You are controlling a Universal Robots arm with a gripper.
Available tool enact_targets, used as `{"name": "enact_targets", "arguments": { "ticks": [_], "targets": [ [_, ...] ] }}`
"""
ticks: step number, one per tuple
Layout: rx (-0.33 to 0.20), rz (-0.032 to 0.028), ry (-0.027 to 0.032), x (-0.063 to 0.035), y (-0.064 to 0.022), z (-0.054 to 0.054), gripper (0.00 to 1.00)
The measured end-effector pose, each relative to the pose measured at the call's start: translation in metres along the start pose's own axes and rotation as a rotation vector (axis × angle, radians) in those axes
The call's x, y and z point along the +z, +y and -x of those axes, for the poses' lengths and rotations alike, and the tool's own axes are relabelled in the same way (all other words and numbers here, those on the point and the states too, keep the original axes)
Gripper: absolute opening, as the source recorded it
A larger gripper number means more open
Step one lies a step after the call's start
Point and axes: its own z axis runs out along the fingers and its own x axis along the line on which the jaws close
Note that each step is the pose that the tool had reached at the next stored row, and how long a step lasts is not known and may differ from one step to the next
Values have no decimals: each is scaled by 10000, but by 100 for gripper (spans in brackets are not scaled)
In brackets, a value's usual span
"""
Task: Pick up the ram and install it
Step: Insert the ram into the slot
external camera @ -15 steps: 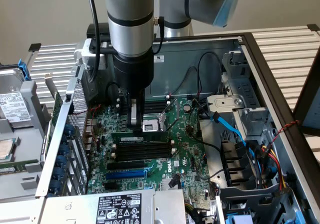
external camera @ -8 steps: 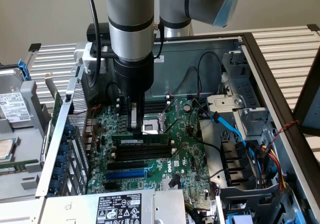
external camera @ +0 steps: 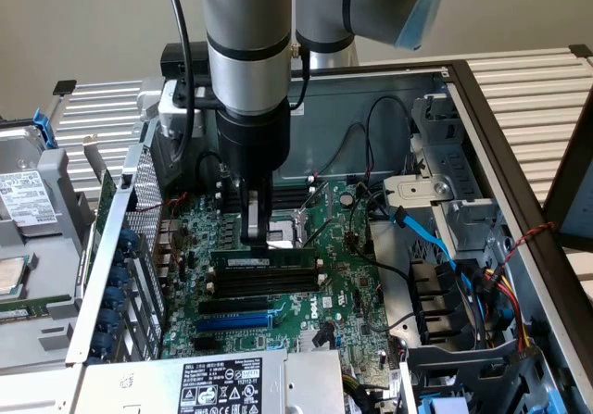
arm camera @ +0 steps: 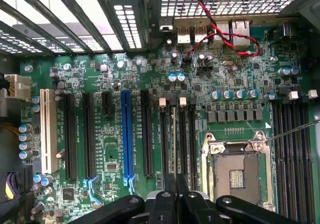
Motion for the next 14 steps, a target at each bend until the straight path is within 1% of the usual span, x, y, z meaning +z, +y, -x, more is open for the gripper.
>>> {"name": "enact_targets", "arguments": {
  "ticks": [5,14],
  "targets": [
    [1,9,2,13,-9,-42,12],
    [-35,11,6,20,-10,-44,12]
  ]
}}
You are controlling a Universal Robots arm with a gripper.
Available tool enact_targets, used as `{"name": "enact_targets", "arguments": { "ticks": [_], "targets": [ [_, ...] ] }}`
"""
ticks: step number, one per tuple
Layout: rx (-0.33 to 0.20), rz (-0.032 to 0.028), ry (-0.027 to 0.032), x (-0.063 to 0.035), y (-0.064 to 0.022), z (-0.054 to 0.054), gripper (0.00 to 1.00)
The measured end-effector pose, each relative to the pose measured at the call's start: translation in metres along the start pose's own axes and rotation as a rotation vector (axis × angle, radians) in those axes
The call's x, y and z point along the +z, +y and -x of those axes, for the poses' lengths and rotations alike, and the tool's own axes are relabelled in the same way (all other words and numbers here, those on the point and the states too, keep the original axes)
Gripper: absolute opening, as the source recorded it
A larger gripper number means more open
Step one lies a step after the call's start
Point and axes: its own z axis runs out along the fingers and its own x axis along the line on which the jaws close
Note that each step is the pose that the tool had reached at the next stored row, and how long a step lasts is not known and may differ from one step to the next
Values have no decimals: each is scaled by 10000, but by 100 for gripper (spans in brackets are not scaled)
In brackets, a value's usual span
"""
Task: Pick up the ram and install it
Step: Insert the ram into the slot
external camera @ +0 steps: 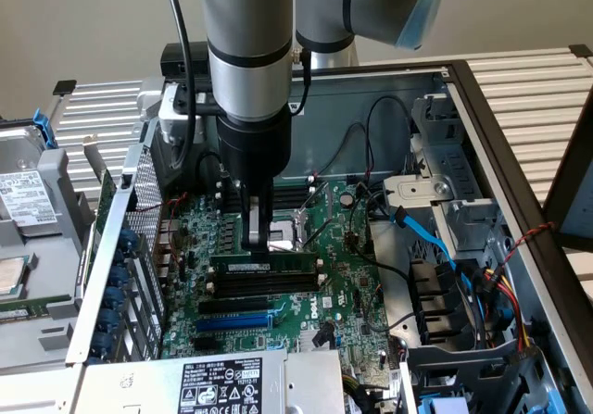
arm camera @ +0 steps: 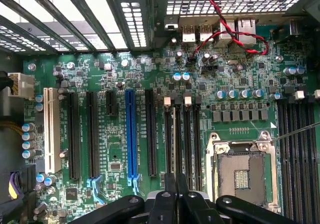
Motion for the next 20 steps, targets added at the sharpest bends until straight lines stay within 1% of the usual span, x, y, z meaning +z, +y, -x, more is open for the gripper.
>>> {"name": "enact_targets", "arguments": {
  "ticks": [7,10,20],
  "targets": [
    [-126,1,6,20,-2,-3,12],
    [-165,1,6,53,-3,-4,12],
    [-238,7,15,69,-4,-4,12]
  ]
}}
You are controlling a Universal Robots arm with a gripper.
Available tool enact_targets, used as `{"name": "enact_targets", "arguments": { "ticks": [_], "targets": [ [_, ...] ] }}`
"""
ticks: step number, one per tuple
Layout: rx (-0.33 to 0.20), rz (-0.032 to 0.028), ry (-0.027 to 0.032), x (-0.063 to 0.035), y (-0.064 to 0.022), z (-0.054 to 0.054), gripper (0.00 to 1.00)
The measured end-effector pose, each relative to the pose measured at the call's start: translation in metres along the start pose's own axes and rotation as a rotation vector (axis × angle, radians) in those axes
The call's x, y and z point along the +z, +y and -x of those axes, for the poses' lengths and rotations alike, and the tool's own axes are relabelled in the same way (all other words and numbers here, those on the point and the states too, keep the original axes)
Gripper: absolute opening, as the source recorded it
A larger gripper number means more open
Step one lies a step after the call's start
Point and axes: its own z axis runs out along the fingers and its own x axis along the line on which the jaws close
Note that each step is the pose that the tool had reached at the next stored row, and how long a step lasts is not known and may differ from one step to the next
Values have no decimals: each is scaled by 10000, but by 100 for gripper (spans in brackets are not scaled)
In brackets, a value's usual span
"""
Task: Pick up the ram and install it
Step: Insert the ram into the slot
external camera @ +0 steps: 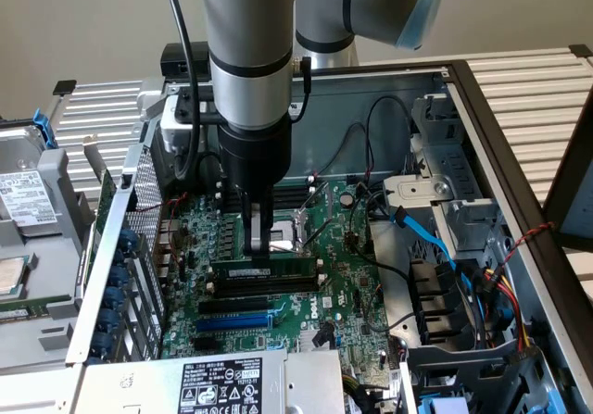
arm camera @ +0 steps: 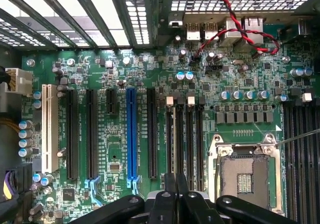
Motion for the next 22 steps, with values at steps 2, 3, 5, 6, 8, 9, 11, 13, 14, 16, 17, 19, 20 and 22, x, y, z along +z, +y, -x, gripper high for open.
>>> {"name": "enact_targets", "arguments": {
  "ticks": [2,3,5,6,8,9,11,13,14,16,17,19,20,22],
  "targets": [
    [-20,4,2,1,0,0,12],
    [-20,4,3,0,0,0,12],
    [-21,4,2,1,0,0,12],
    [-21,4,2,1,0,0,12],
    [-21,1,2,1,-1,0,12],
    [-22,-25,0,4,-3,0,12],
    [-22,-24,0,6,-9,-17,12],
    [-22,-24,0,7,-9,-17,12],
    [-21,-24,0,6,-9,-17,12],
    [-22,-24,-1,10,-8,-18,12],
    [-22,-25,0,13,-9,-18,12],
    [-21,-24,1,13,-9,-18,12],
    [-22,-25,0,13,-9,-17,12],
    [-23,-36,-2,14,-9,-17,12]
  ]
}}
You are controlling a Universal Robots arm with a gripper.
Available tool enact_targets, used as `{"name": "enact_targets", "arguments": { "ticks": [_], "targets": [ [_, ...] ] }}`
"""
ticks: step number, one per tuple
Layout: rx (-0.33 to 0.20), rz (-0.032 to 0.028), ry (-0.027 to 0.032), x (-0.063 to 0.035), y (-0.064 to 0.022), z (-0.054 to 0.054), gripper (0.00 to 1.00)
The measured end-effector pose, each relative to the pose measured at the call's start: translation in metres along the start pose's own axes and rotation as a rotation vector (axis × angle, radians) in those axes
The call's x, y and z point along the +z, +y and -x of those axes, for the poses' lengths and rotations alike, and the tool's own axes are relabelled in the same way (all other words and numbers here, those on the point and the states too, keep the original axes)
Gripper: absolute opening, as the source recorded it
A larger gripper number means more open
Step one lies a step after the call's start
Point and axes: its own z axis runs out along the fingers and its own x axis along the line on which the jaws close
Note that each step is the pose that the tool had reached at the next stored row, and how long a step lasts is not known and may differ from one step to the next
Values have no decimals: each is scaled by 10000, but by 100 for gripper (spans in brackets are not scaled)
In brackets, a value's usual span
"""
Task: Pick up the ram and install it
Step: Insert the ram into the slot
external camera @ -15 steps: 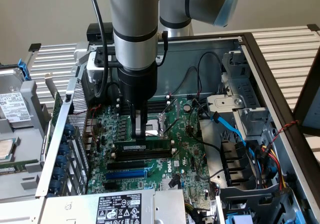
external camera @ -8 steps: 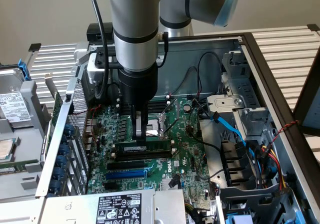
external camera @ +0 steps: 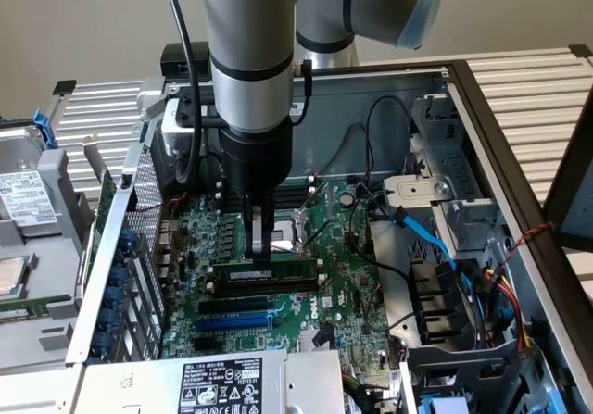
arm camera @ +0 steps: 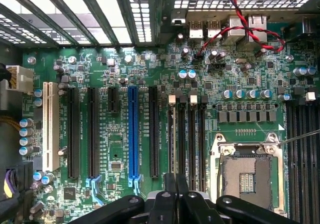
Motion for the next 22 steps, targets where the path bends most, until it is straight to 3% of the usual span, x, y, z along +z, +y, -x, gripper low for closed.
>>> {"name": "enact_targets", "arguments": {
  "ticks": [3,22],
  "targets": [
    [-1,-44,-3,0,2,0,12],
    [-1,-41,-3,13,11,-1,12]
  ]
}}
